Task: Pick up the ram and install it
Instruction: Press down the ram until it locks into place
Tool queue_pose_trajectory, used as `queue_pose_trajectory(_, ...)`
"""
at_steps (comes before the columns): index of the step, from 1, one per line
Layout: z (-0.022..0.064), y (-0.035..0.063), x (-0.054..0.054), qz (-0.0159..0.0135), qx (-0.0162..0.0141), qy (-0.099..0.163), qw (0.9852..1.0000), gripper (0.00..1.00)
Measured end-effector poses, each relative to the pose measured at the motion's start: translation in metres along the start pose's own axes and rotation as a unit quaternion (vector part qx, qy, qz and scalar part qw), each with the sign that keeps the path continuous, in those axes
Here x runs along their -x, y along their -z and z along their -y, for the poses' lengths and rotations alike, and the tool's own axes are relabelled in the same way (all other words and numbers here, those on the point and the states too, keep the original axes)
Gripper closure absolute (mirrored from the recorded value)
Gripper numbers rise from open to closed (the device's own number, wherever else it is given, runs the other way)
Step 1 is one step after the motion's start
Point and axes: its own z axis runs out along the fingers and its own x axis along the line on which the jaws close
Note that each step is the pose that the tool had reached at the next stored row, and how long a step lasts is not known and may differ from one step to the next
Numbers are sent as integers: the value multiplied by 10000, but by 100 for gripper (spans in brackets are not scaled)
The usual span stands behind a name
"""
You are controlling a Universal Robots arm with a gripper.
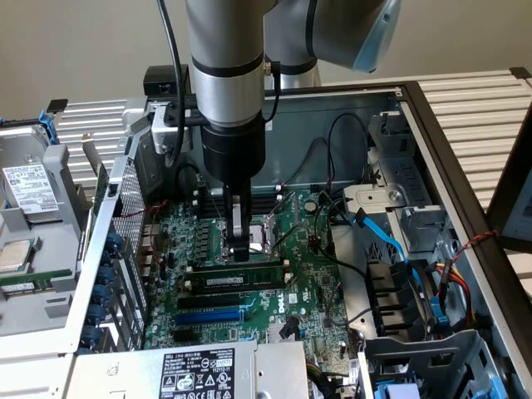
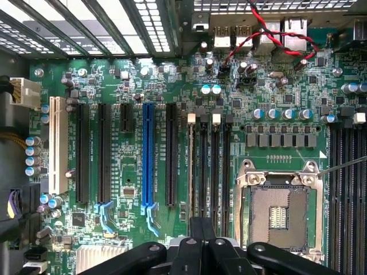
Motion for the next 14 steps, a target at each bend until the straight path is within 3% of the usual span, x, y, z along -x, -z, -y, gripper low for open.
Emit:
queue_pose_trajectory(9, -4, -9, -27, -34, 20, 0, 10000, 90)
queue_pose_trajectory(14, -5, -36, -27, -104, 20, 0, 9999, 90)
